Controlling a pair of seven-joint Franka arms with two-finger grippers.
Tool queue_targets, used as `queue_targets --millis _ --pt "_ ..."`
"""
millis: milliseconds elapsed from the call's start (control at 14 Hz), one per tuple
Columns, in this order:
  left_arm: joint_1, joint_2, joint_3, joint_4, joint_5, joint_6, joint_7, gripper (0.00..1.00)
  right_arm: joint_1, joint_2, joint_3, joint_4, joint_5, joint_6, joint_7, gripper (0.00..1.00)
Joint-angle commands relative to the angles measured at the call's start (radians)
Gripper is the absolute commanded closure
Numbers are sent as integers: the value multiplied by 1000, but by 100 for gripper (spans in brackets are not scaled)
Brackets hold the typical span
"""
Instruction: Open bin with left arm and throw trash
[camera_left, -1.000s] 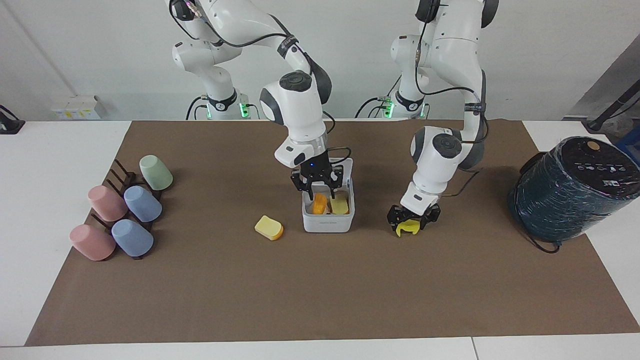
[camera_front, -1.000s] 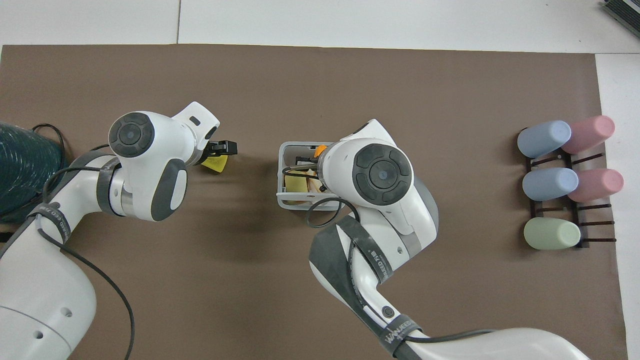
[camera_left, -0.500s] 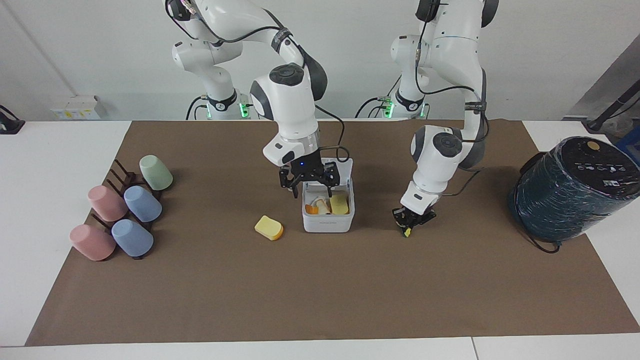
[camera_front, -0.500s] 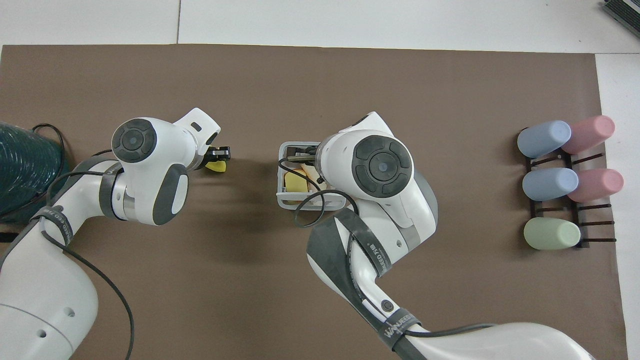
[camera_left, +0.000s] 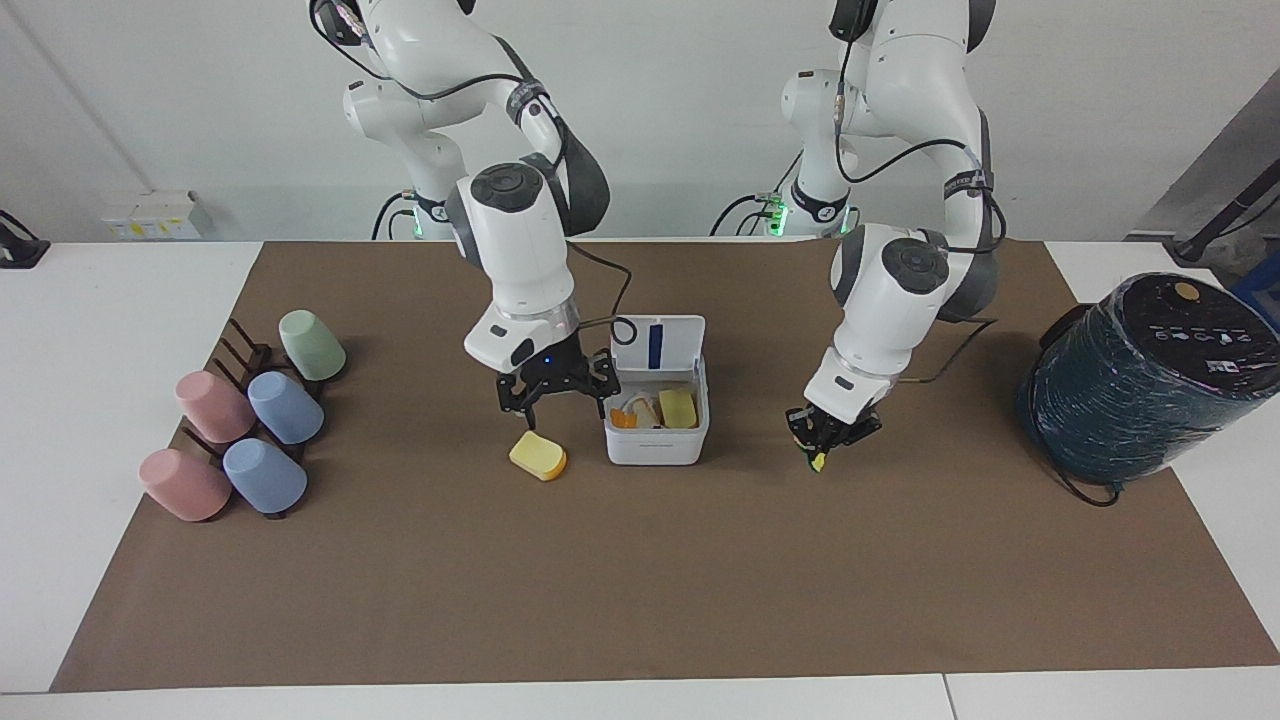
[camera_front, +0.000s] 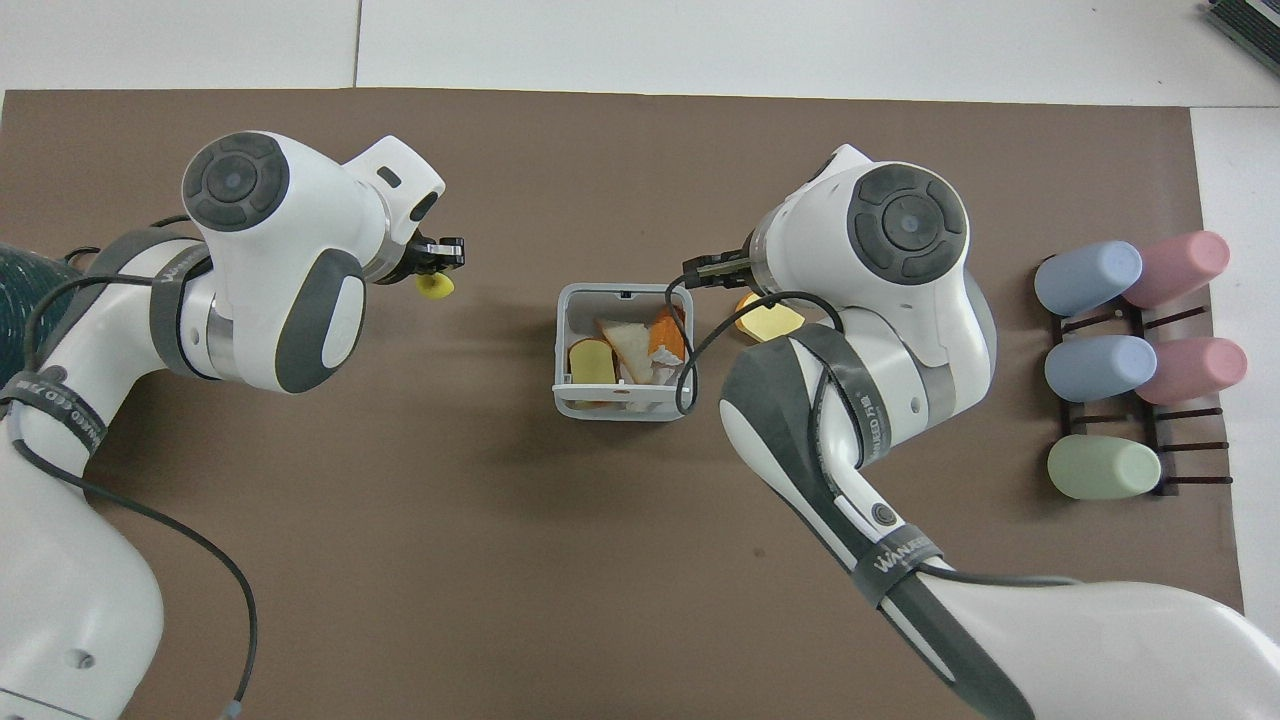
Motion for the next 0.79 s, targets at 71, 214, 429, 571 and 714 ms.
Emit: queue_targets --millis 71,214,429,571,714 --pt "-113 8 9 141 -14 -143 -165 100 -58 -9 13 -108 6 90 -270 0" --pt "-179 8 9 153 -14 -148 -262 100 -78 -9 13 -146 7 115 -406 0" --pt "-265 4 9 133 -15 -139 -325 94 -95 -1 13 -174 57 124 -542 0" --pt "-293 -7 9 114 -15 -137 -339 62 -109 23 13 -192 128 154 -662 0" --pt "-300 -13 9 103 -15 -137 -365 11 -112 53 13 -192 167 161 -759 0"
